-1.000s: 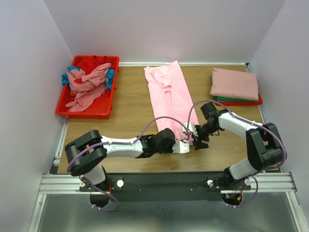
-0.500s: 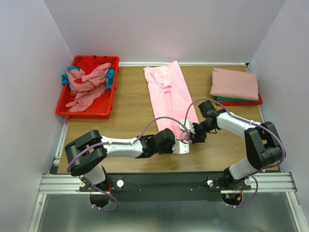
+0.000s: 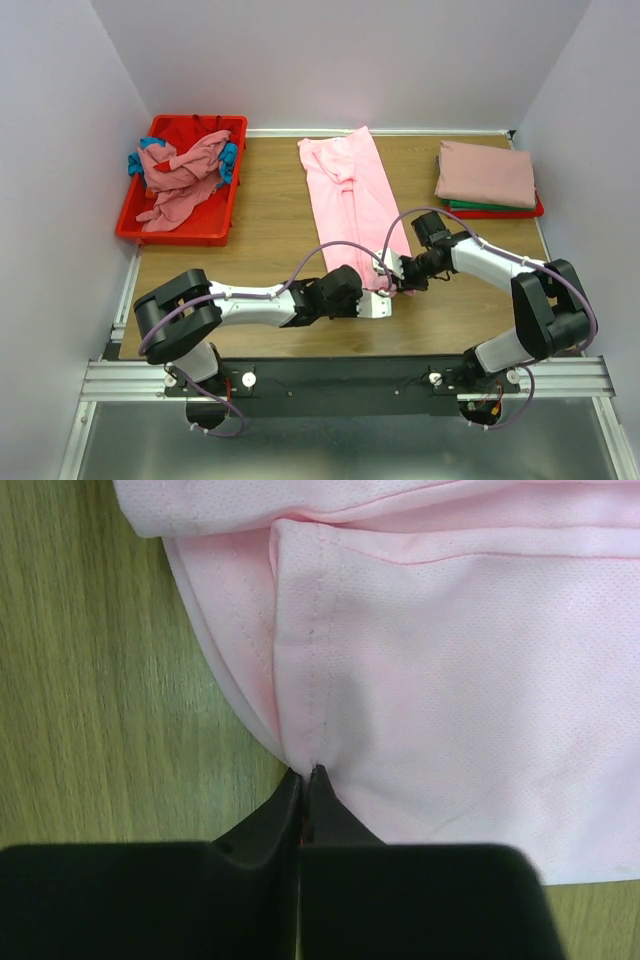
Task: Fold and stack the t-shirts
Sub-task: Fold the tshirt
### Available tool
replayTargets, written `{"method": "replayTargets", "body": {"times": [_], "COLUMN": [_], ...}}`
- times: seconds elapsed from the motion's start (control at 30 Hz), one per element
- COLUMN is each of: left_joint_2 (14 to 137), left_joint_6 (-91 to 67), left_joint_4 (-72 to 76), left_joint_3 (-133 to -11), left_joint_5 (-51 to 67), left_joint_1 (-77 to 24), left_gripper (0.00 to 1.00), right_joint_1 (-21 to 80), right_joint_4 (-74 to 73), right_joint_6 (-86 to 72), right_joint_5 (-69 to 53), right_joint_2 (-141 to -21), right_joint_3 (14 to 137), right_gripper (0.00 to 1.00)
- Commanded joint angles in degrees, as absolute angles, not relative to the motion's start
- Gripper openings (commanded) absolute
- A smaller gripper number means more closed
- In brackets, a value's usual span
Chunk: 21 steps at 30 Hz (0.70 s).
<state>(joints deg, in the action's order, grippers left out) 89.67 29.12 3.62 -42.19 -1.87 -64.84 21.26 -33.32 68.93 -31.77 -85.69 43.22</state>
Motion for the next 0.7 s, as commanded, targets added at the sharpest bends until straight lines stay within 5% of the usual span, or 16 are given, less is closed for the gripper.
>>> {"method": "replayTargets", "body": {"times": [0.0, 0.67], "left_joint_2": [87.8, 84.4], "left_joint_6": [29.2, 35.8], "left_joint_4": [4.7, 5.1], "left_joint_3": [-41.1, -47.2], "left_joint_5": [-0.3, 7.3], "left_joint_1": [-63.5, -49.1], "left_gripper": [0.0, 0.0], "right_joint_1": [21.5, 21.2], "right_joint_4": [-41.3, -48.7], "right_joint_6": [68.5, 59.5], "right_joint_5": [-27.6, -24.7], "right_joint_2": [-85.8, -92.9], "right_joint_3": [44.6, 70.0], "right_gripper": [0.0, 0.0]}}
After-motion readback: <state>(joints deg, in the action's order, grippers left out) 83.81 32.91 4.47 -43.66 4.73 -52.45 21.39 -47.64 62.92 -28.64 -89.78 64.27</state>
